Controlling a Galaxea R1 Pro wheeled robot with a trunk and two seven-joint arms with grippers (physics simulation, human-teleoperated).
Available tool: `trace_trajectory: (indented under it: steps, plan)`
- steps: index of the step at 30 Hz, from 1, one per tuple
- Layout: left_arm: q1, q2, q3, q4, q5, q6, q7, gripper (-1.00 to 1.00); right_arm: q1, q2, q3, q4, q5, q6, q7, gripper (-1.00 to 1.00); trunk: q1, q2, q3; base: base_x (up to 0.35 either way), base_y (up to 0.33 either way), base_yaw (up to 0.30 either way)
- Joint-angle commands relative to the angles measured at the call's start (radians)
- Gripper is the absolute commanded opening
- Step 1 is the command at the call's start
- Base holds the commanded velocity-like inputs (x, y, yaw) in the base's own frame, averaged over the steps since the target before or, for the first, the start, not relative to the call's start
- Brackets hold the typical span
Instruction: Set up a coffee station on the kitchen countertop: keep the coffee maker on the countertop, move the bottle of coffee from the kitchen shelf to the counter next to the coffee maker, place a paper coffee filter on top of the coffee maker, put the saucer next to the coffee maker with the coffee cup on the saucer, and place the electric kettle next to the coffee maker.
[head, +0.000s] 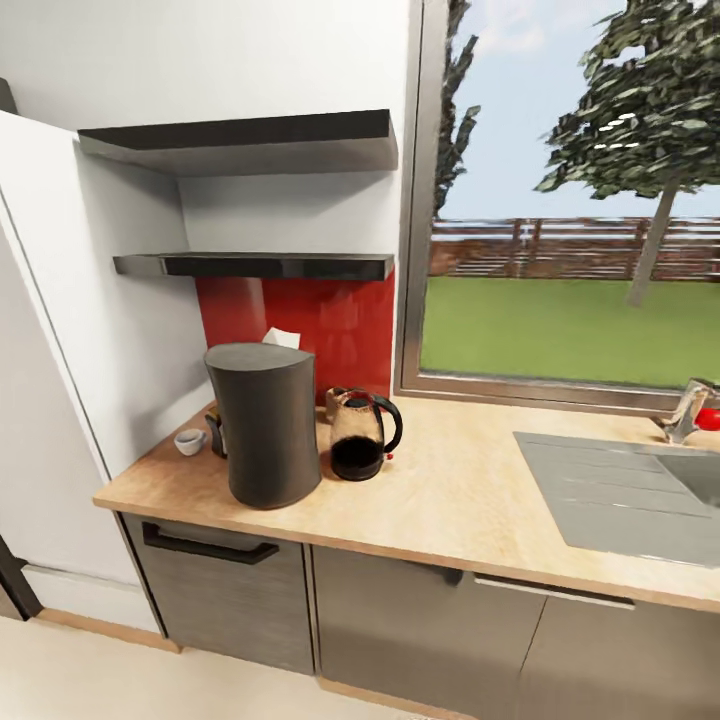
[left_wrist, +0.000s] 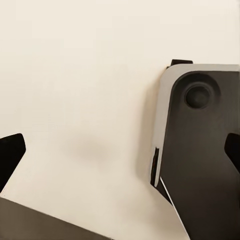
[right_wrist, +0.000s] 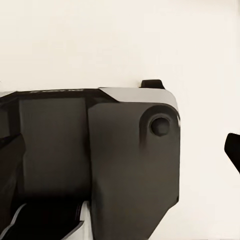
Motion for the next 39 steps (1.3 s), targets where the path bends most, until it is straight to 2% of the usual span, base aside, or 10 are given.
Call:
trace_trajectory:
  steps: [1, 27, 29, 30, 31, 32, 33, 34, 35, 39]
  plan:
    - [0.0, 0.0, 0.007, 0.002, -0.011, -0.004, 0.003, 1.0, 0.0, 0.0, 0.009, -0.002, -0.005, 0.006, -0.006, 1.0, 0.0, -0.001, 0.0, 0.0, 0.0, -0.299]
    - [0.0, -0.021, 0.007, 0.033, -0.011, -0.006, 0.001, 1.0, 0.001, -0.004, 0.012, 0.001, 0.004, 0.007, -0.005, 1.0, 0.0, -0.001, 0.0, 0.0, 0.0, -0.3]
    - [0.0, -0.021, 0.008, 0.033, -0.011, -0.006, 0.001, 1.0, 0.001, -0.003, -0.042, 0.002, 0.035, 0.008, -0.005, 1.0, 0.0, -0.001, 0.0, 0.0, 0.0, -0.3]
    - [0.0, -0.021, 0.008, 0.033, -0.011, -0.006, 0.001, 1.0, 0.001, -0.003, -0.088, 0.002, 0.07, 0.009, -0.004, 1.0, 0.0, -0.001, 0.0, 0.0, 0.0, -0.3]
    - [0.0, -0.021, 0.009, 0.032, -0.011, -0.006, 0.001, 1.0, 0.001, -0.012, -0.438, 0.004, 0.484, 0.009, -0.003, 1.0, 0.0, -0.001, 0.0, 0.0, 0.0, -0.3]
    - [0.0, -0.021, 0.009, 0.032, -0.011, -0.006, 0.001, 1.0, 0.001, -0.019, -0.533, 0.004, 0.597, 0.009, -0.003, 1.0, 0.0, -0.001, 0.0, 0.0, 0.0, -0.3]
    - [0.0, -0.021, 0.009, 0.032, -0.011, -0.006, 0.001, 1.0, 0.001, -0.023, -0.581, 0.005, 0.652, 0.009, -0.003, 1.0, 0.0, -0.001, 0.0, 0.0, 0.0, -0.3]
    - [0.0, -0.021, 0.008, 0.032, -0.011, -0.006, 0.001, 1.0, 0.001, -0.034, -0.726, 0.006, 0.804, 0.009, -0.003, 1.0, 0.0, -0.001, 0.0, 0.0, 0.0, -0.3]
    - [0.0, -0.021, 0.008, 0.032, -0.011, -0.006, 0.001, 1.0, 0.001, -0.05, -1.003, 0.007, 1.076, 0.009, 0.001, 1.0, 0.0, -0.001, 0.0, 0.0, 0.0, -0.299]
    - [0.0, -0.021, 0.009, 0.032, -0.011, -0.006, 0.001, 1.0, 0.001, -0.045, -1.09, 0.005, 1.173, 0.009, 0.056, 1.0, 0.0, -0.001, 0.0, 0.0, 0.0, -0.289]
